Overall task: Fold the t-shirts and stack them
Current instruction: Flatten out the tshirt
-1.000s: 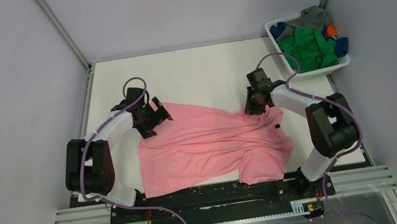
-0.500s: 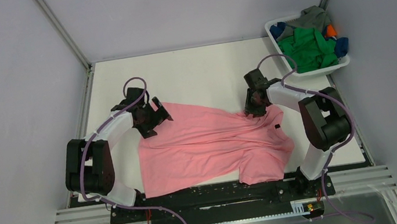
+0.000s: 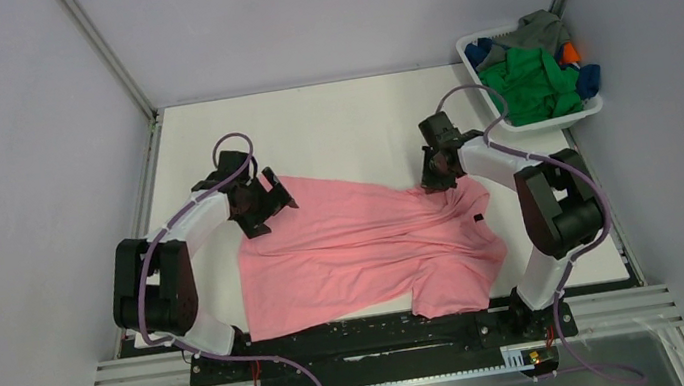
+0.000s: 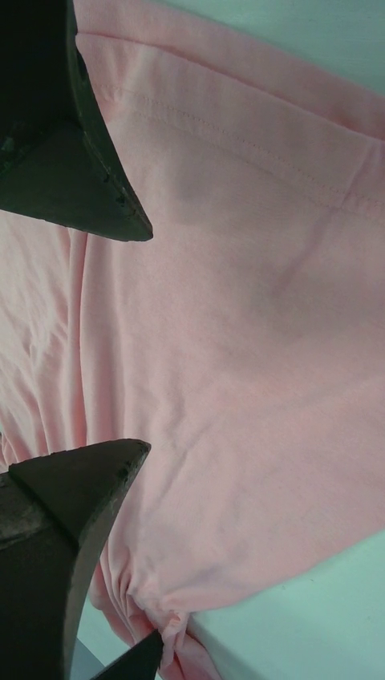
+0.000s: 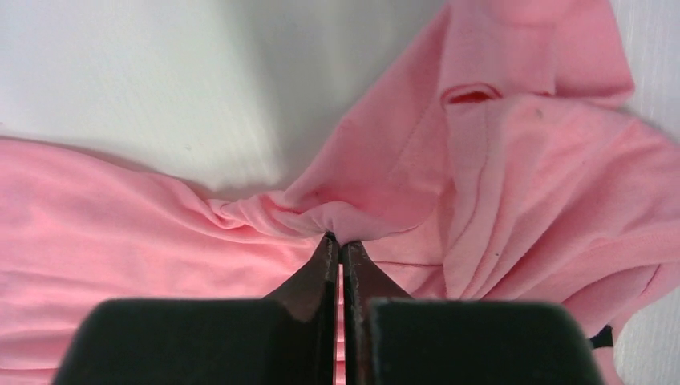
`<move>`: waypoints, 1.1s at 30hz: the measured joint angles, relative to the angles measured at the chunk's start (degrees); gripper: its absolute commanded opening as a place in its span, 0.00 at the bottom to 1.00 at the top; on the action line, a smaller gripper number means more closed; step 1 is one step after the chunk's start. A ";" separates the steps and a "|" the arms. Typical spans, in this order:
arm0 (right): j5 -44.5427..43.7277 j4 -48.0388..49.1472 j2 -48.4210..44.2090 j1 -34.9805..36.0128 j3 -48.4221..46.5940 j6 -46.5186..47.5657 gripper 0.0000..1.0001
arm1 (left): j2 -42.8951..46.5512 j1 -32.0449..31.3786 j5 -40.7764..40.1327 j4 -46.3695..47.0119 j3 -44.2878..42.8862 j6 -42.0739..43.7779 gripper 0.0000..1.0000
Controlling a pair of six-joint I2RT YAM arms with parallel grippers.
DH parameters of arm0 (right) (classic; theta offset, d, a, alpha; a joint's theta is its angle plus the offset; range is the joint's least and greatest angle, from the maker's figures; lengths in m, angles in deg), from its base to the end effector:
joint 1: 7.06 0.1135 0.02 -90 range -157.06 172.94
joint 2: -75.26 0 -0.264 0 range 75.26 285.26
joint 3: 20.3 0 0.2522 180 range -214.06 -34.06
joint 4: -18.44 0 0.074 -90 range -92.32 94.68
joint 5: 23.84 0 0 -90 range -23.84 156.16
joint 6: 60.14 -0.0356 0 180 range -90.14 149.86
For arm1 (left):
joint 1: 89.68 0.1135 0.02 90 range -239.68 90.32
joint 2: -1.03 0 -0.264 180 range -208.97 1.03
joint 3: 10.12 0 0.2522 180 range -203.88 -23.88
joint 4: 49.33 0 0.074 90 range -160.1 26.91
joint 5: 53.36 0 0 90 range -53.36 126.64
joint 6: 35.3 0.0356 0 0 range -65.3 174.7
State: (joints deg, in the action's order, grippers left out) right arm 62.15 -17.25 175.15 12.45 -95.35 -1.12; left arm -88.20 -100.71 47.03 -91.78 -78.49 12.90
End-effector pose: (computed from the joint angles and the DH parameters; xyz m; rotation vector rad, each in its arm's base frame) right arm 0.3289 0.1139 0.1723 0.2879 2.6236 0.2125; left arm 0.2943 -0.0639 0.1903 -0.6744 2.6752 -0.5157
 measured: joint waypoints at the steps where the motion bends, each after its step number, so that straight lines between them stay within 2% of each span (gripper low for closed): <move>1: 0.04 0.00 0.02 0.00 -0.68 1.05 0.00 | -0.11 0.00 0.00 0.09 0.00 0.00 0.92; 5: 0.22 -0.02 2.10 0.28 -6.10 5.27 0.00 | -0.85 0.00 0.00 0.15 0.00 0.04 0.92; 10: 1.29 -0.94 9.99 2.32 -18.97 10.82 0.00 | -1.75 0.00 0.15 0.15 -0.07 0.28 0.92; 11: 1.66 -2.16 12.28 2.97 -22.53 12.07 0.06 | -2.12 0.00 0.20 0.15 -0.20 0.28 0.92; 15: 1.44 -6.32 21.29 5.40 -36.50 16.11 0.92 | -2.64 0.00 0.28 0.13 -0.55 0.26 0.94; 16: 1.09 -6.99 22.64 5.75 -38.73 16.50 0.99 | -2.71 0.00 0.33 0.09 -0.68 0.22 0.94; 19: -0.96 -9.16 23.39 6.49 -40.83 18.18 1.00 | -2.75 0.00 0.35 0.02 -1.62 0.17 0.96; 22: -2.84 -9.49 21.05 6.34 -38.07 18.34 0.99 | -2.75 0.00 0.35 0.07 -2.89 0.09 0.99; 28: 1.14 -9.92 9.07 4.26 -21.59 13.09 0.99 | -3.37 0.00 0.37 0.13 -4.68 -0.96 0.99; 33: 9.29 -9.03 7.23 -0.83 -11.43 6.93 1.00 | -8.85 0.00 0.74 0.94 -7.54 -2.34 0.99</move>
State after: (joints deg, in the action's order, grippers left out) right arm 71.44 -26.28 182.39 11.62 -106.79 5.81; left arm -97.05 -100.71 47.77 -90.84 -86.03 10.56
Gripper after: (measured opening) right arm 0.993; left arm 0.989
